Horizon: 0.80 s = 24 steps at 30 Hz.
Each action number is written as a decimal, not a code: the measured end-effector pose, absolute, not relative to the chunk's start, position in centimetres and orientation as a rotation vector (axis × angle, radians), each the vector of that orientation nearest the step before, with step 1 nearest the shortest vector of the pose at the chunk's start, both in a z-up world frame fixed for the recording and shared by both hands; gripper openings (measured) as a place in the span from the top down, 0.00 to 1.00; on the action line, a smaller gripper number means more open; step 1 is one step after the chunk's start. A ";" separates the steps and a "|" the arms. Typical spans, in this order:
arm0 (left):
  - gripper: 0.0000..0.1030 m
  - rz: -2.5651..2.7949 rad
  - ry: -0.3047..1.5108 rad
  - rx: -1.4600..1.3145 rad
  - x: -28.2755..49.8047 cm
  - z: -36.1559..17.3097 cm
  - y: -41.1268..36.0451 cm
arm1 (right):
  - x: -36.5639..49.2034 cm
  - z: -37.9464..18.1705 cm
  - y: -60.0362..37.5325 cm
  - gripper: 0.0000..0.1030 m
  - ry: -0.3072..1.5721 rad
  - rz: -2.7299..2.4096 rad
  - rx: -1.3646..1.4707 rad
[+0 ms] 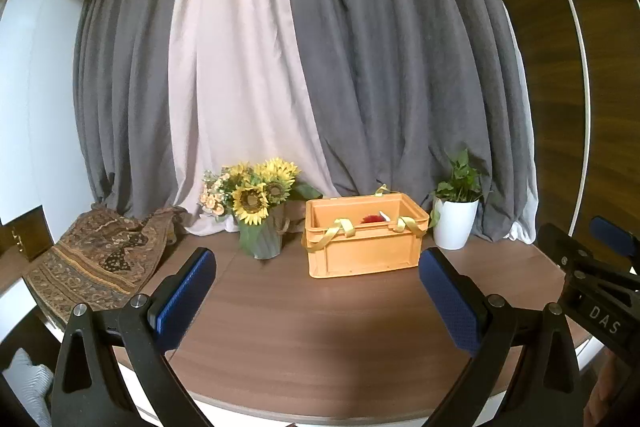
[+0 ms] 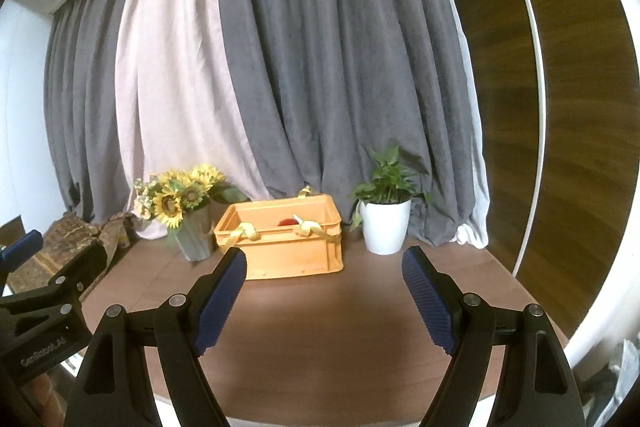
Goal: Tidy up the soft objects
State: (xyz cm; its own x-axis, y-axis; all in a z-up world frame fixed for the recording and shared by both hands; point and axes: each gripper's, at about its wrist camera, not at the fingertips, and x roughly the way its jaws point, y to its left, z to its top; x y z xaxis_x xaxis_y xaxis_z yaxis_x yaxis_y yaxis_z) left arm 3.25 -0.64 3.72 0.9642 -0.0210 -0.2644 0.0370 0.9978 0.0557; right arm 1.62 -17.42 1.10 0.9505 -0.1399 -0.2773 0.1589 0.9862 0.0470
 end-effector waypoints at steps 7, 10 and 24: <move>0.00 -0.035 0.257 0.059 1.4 3.8 -0.6 | -0.2 1.2 -17.4 0.21 0.271 -0.142 0.068; 0.00 -0.034 0.252 0.058 0.6 4.0 -0.6 | -0.8 1.3 -17.4 0.21 0.266 -0.143 0.065; 0.00 -0.030 0.227 0.060 -1.3 4.5 -0.8 | -2.6 1.5 -17.5 0.21 0.243 -0.141 0.068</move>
